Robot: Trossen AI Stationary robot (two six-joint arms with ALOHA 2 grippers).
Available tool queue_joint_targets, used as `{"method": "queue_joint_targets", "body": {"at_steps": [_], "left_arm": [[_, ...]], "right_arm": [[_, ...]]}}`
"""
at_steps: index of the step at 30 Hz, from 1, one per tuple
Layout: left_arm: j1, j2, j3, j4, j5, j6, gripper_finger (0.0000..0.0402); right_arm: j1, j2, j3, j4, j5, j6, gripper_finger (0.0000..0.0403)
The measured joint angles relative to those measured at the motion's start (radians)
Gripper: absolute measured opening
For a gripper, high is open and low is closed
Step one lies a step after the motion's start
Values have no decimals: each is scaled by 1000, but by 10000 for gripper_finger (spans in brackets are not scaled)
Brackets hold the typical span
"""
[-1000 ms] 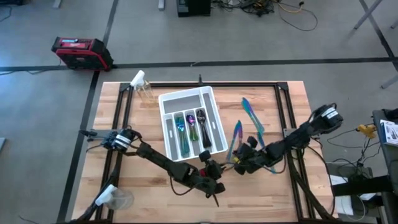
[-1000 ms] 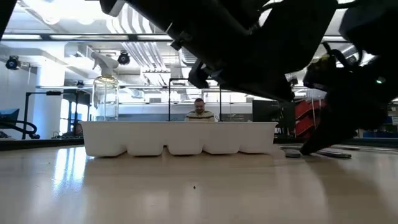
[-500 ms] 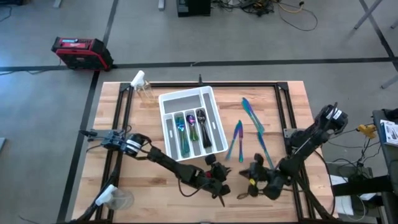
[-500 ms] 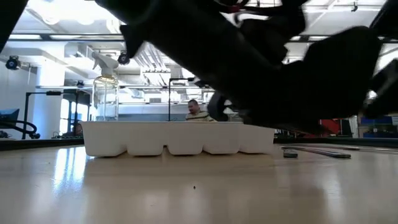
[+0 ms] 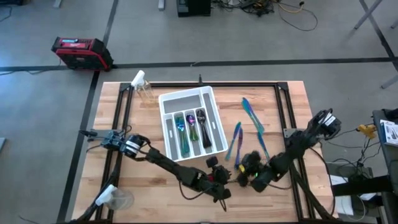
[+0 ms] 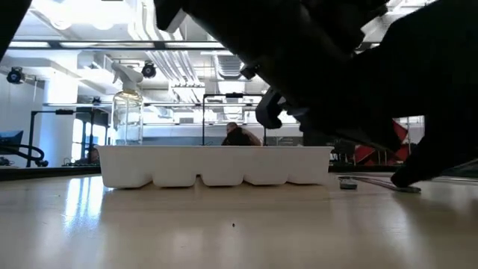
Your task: Sort silverware
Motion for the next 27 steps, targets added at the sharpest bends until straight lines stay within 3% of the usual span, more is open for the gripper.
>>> {"method": "queue_joint_targets", "body": {"at_steps": [3, 5, 9, 14, 20, 27], "left_arm": [[-3, 19, -1, 40, 11, 2, 25], [-3, 24, -2, 57, 18, -2, 25], [-6, 29, -2, 63, 34, -8, 25], [-7, 31, -2, 72, 40, 20, 25], [16, 31, -2, 104, 47, 91, 25], [9, 23, 7, 11, 139, 132, 25]], "right_arm": [[57, 19, 33, 144, -24, -166, 0], [77, 0, 66, 118, -8, -192, 0], [94, -36, 96, -85, 82, -150, 0], [94, -25, 96, -209, 68, -47, 0], [84, -4, 88, -233, 76, -28, 0], [-38, 81, 87, -169, 49, -70, 0]]}}
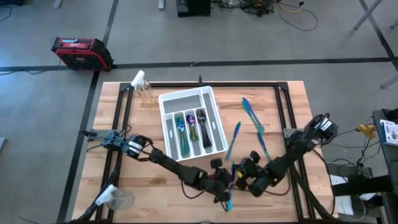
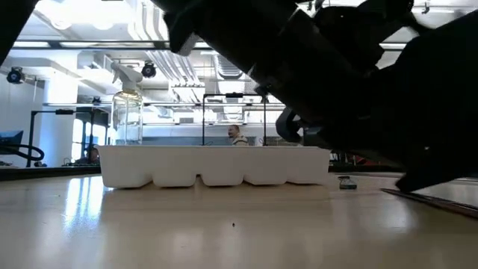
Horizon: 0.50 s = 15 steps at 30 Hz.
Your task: Sort silverware
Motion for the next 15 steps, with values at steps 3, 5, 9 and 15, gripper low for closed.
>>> {"method": "queue_joint_targets", "body": {"at_steps": [3, 5, 9, 15], "left_arm": [[-27, -18, 13, -127, 5, -1, 25], [-44, -34, 17, -168, -2, -3, 25], [-60, -41, 19, -168, -22, -4, 25], [-42, -35, 18, -171, -161, 5, 25]], "right_arm": [[-43, 37, 2, 138, -7, -154, 0], [-66, 42, 12, 227, -43, -304, 0], [-72, 2, 54, 251, -74, -511, 0], [15, -87, 63, 251, -55, -528, 0]]}}
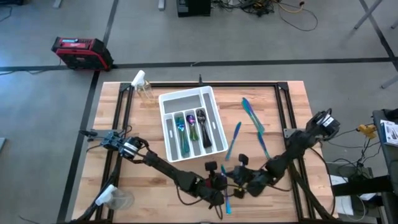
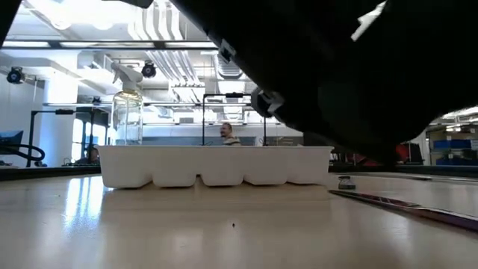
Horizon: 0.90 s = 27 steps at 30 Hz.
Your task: Sort silverware
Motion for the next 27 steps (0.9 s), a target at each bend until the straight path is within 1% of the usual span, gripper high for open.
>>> {"method": "queue_joint_targets", "body": {"at_steps": [1, 3, 6, 9, 14, 18, 21, 25, 27], "left_arm": [[8, 1, -3, -2, -26, 1, 25], [29, 1, -9, -2, -35, 1, 25], [57, 2, -23, 2, 9, -18, 25], [64, 2, -41, -18, 69, -46, 25], [64, -3, -43, -159, 76, -156, 25], [53, -13, -41, -265, 69, -255, 25], [37, -14, -26, -334, 67, -308, 25], [15, -17, 5, -435, 85, -355, 25], [5, -20, 22, -484, 93, -380, 25]], "right_arm": [[24, -6, 0, 2, -1, 5, 0], [75, -5, 0, 19, -2, 38, 0], [148, 15, 0, 20, -2, 102, 0], [194, 50, 14, 68, 2, 117, 0], [196, 150, 105, 97, 6, 82, 0], [174, 249, 193, 69, -2, 59, 0], [169, 288, 238, -28, -4, 116, 0], [169, 291, 257, -242, -2, 275, 0], [177, 273, 263, -368, 2, 349, 0]]}}
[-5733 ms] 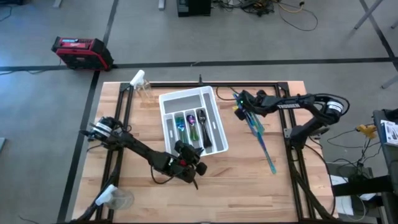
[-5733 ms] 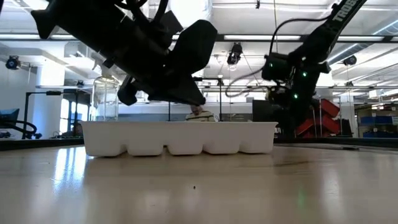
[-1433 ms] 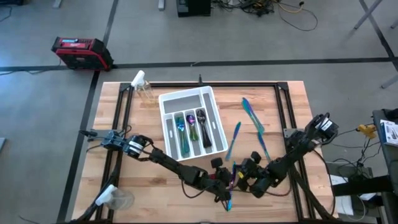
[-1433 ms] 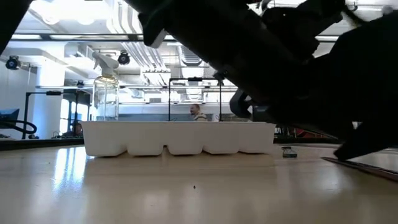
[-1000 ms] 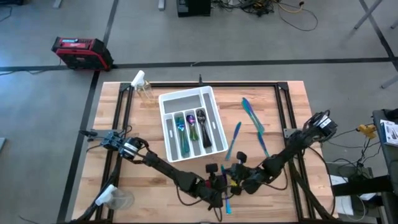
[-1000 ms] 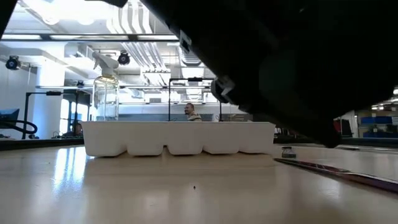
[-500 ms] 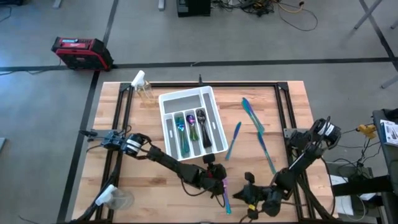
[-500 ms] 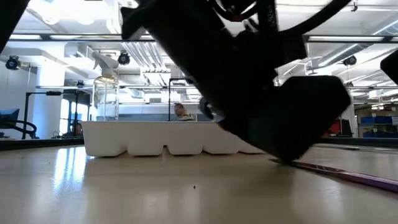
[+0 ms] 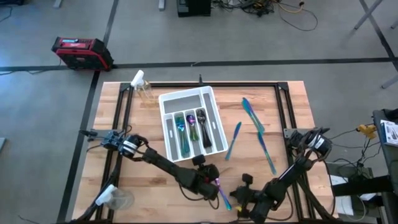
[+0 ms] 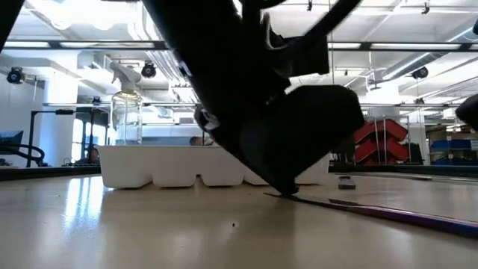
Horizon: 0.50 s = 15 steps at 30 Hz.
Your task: Sort silverware
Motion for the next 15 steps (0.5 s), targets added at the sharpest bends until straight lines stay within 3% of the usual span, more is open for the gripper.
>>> {"method": "queue_joint_targets", "body": {"at_steps": [3, 5, 8, 11, 15], "left_arm": [[-17, -1, 31, -92, 30, -32, 25], [-22, -1, 46, -138, 49, -62, 25], [-27, -4, 57, -204, 56, -101, 25], [-27, -6, 57, -269, 75, -163, 25], [-31, -7, 57, -325, 97, -264, 25]], "right_arm": [[18, -38, -5, -138, 31, 60, 0], [34, -64, -6, -117, 69, 39, 0], [44, -78, -5, 52, 92, -46, 0], [40, -36, -20, 264, -22, -179, 0], [40, 15, -21, 335, -48, -225, 0]]}}
